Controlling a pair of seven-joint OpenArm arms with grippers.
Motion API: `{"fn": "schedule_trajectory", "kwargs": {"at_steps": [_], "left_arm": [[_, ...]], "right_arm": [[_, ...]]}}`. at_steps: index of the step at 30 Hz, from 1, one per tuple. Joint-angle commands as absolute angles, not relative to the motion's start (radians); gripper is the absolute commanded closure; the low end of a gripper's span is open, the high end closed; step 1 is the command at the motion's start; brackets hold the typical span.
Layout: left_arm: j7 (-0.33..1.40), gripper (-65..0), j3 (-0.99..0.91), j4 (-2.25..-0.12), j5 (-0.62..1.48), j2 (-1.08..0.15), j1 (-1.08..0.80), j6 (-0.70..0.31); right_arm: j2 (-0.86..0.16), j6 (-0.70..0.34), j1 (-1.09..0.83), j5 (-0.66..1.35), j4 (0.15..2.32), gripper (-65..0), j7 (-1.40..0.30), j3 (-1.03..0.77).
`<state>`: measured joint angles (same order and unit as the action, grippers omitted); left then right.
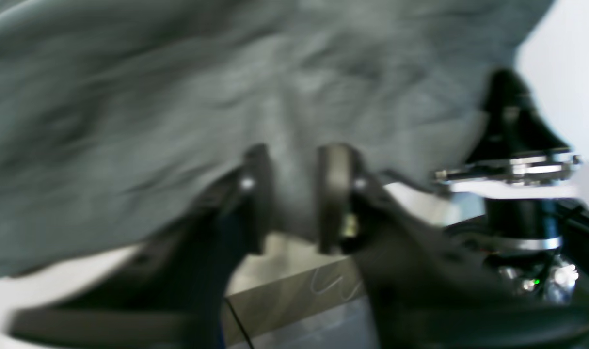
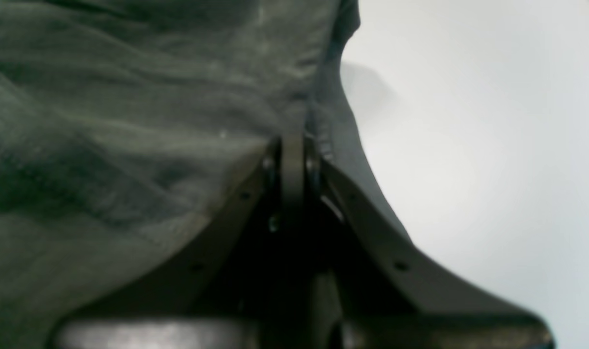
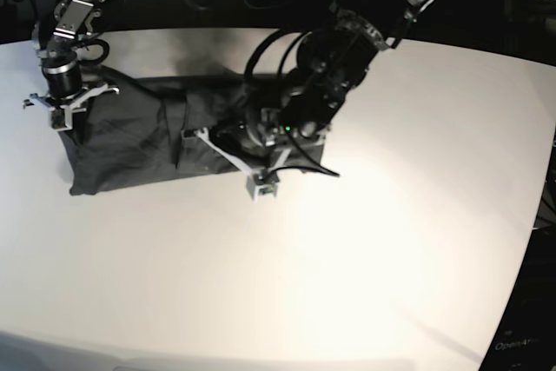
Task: Fold the T-shirt properly
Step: 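Lay the carried end onto the strip's middle with the left gripper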
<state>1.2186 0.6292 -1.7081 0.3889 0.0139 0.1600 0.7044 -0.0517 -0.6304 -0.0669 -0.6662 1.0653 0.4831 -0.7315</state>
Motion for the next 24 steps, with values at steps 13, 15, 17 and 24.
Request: {"fn": "schedule_trajectory", "kwargs": {"at_steps": [13,15,17,24], "left_arm": [[1.145,-3.1,0.484,-1.716,0.529,-0.133,0.154,0.698],[1.122,-3.1,0.484,-1.678,0.536,-0.134,0.165,0.698],[1.107,-3.1,0.484,-1.606,0.541,-0.131,0.180,0.698],[1.076,-3.1,0.487,-1.537,0.538,-0.131,0.186,0.698]], "right_arm": [[-0.033,-0.698,-0.101,-0.829,1.041,-1.5,0.269,-0.727],[-0.033,-0.698,-0.101,-0.829,1.041,-1.5,0.269,-0.727],[-0.033,-0.698,-0.101,-0.829,1.041,-1.5,0.269,-0.727],[-0.033,-0.698,-0.101,-0.829,1.041,-1.5,0.268,-0.727]]}}
